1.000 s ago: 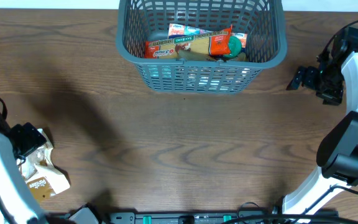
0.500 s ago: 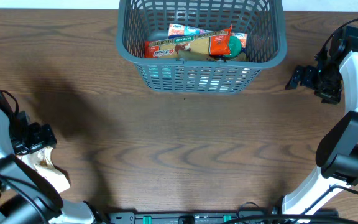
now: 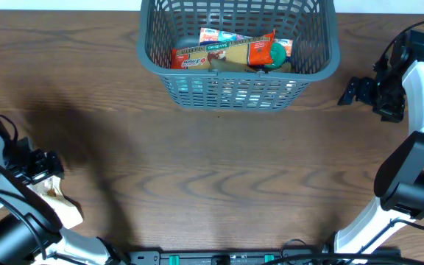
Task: Pack container
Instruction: 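Lower the left gripper onto the beige dried-mushroom bag and grasp it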
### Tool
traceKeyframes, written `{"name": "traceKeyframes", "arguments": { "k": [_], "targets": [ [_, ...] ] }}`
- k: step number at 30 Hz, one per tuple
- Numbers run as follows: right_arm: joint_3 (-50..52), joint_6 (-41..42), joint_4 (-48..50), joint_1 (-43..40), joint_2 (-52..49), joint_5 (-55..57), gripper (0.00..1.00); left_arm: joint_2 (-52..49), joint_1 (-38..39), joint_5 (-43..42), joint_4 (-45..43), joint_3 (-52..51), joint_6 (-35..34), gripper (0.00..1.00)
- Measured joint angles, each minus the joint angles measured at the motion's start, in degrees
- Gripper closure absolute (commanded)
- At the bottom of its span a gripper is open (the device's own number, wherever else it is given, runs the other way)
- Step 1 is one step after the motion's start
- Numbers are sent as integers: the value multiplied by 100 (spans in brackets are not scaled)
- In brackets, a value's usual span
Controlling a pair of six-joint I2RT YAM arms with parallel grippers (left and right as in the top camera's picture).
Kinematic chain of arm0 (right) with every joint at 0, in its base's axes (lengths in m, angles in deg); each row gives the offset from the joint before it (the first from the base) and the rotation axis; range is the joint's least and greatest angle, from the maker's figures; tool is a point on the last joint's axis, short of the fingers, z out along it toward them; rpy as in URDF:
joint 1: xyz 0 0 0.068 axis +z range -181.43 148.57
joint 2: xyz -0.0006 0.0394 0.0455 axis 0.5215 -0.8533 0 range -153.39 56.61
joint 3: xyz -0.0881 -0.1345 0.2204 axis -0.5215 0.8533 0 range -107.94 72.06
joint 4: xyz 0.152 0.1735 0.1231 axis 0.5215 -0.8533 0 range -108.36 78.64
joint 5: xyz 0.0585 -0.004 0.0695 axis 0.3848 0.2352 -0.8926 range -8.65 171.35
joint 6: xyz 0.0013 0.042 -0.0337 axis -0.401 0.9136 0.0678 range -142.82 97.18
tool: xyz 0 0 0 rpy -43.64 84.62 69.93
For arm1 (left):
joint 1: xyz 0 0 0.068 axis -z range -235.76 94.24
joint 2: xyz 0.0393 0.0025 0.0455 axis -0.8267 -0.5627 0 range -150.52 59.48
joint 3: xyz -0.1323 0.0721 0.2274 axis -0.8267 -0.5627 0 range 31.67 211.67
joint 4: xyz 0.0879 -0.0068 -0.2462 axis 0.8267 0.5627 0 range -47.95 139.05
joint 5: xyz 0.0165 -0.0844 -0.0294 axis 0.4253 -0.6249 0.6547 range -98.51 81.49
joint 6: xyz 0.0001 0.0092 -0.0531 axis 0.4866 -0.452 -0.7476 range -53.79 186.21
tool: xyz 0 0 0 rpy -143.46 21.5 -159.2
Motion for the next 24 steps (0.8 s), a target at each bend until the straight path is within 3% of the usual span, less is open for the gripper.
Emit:
{"name": "traceKeyframes", "arguments": {
  "k": [14, 24],
  "targets": [
    [0, -13, 48, 0, 0, 2, 1, 0, -122, 7, -990, -13, 986, 1],
    [0, -22, 105, 0, 0, 2, 1, 0, -122, 0, -1121, -15, 1156, 0]
  ]
}}
